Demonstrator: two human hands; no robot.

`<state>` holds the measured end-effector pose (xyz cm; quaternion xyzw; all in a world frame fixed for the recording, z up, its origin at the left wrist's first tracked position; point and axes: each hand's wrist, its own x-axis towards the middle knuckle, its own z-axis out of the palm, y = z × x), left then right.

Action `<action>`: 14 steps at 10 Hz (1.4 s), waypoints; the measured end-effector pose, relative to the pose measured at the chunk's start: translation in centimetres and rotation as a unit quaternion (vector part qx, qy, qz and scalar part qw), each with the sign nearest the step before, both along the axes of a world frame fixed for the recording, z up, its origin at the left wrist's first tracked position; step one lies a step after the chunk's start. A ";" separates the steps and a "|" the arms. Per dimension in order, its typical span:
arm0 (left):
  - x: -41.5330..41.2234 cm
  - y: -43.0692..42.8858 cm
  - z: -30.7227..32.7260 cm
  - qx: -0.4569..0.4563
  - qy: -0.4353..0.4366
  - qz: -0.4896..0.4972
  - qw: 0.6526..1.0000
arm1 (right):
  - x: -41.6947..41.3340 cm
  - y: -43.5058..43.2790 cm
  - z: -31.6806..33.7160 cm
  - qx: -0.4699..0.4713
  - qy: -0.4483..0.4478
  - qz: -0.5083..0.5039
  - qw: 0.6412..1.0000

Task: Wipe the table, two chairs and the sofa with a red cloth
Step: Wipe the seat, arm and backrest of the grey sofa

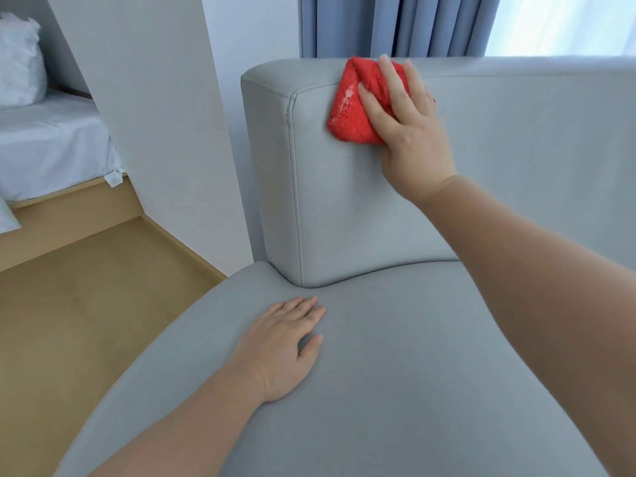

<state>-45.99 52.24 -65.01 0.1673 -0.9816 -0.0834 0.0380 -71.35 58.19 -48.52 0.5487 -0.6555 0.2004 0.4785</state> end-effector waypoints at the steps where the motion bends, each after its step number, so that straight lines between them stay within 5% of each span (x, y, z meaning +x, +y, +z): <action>1: 0.0 0.1 0.1 -0.008 -0.005 -0.005 1.000 | 0.2 -0.5 -0.6 -0.019 -0.042 0.027 0.999; 6: 0.0 -0.1 -0.1 -0.014 -0.013 -0.006 1.000 | 0.0 0.7 -12.6 0.072 -0.062 0.081 0.992; 8: -0.1 -0.1 -0.1 -0.021 -0.019 -0.004 1.000 | -0.5 3.4 -15.7 0.298 0.042 0.107 0.948; 12: -0.1 -0.2 -0.6 -0.024 -0.006 -0.009 1.000 | -1.5 4.9 -12.9 0.401 0.166 0.053 0.899; 14: -1.4 1.3 1.0 -0.005 -0.103 0.037 0.994 | -1.7 5.2 -3.5 0.295 0.143 0.035 0.944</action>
